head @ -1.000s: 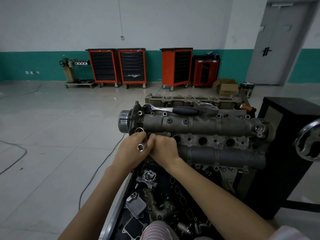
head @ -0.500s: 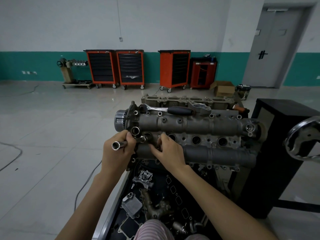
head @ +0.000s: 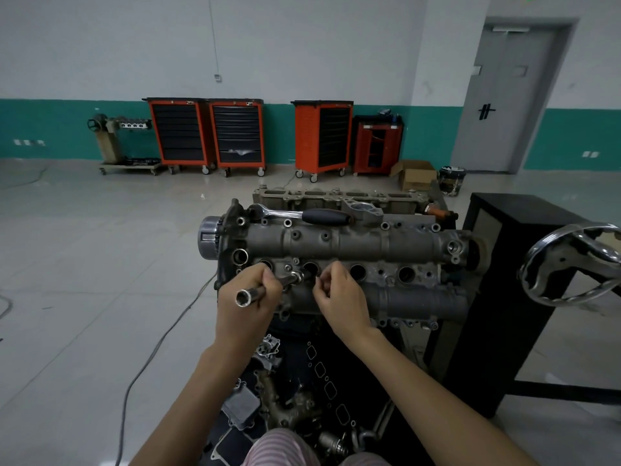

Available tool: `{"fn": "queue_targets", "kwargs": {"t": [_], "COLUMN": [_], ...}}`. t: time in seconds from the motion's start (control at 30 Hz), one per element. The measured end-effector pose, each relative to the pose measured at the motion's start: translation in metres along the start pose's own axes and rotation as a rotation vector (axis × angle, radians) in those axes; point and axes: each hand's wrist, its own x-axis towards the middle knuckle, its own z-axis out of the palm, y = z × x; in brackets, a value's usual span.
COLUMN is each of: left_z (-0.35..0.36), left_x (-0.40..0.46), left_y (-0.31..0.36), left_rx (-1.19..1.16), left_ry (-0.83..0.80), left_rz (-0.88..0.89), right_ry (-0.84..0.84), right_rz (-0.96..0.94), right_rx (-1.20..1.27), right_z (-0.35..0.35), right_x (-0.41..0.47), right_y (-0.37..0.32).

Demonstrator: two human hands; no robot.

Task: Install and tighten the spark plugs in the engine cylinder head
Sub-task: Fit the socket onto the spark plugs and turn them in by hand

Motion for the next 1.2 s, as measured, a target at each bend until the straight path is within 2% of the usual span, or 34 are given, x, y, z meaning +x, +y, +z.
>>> {"fn": "queue_targets", "kwargs": {"t": [0.23,0.3,0.43,0.53,0.7,0.77,0.9,1.13,1.2], "left_z": [0.020,0.023,0.030,0.035,0.043,0.045,0.049,0.047,0.043], "left_x": [0.005,0.005,0.006,0.009,0.009,0.010,0.010,0.005,0.000], "left_y": [0.004,0.005,0.007,0.005,0.004,0.006,0.008,-0.003,-0.006], "left_rx": [0.105,0.154,0.187,0.195,0.229,0.264,0.356,0.344,0.304], "left_ry": [-0.026,-0.044,-0.091,-0.123,-0.165,-0.170,-0.222,-0.298,-0.257], "left_rz": [0.128,0.171,0.213,0.190,0.208,0.218,0.142,-0.034,-0.026], "right_ry": [0.007,-0.050,-0.188,-0.178,-0.127,-0.137,-0.247,-0.202,-0.178], "right_rz": [0.081,0.048,-0.084,-0.037,-0.266,-0.260,-0.154,-0.124,-0.149], "right_rx": [0.089,0.042,-0.279,-0.248,-0.334,-0.291,-0.341,-0.323,-0.312], "right_z": [-0.005,-0.006,0.002,-0.001,-0.010,-0.009,0.001,0.006,0.005], "right_x": [0.006,0.008,0.014,0.026,0.029,0.030,0.035,0.035,0.032], "right_y": [0.006,0.004,-0.002,-0.006,-0.010,-0.009,0.004,0.006,0.000]}}
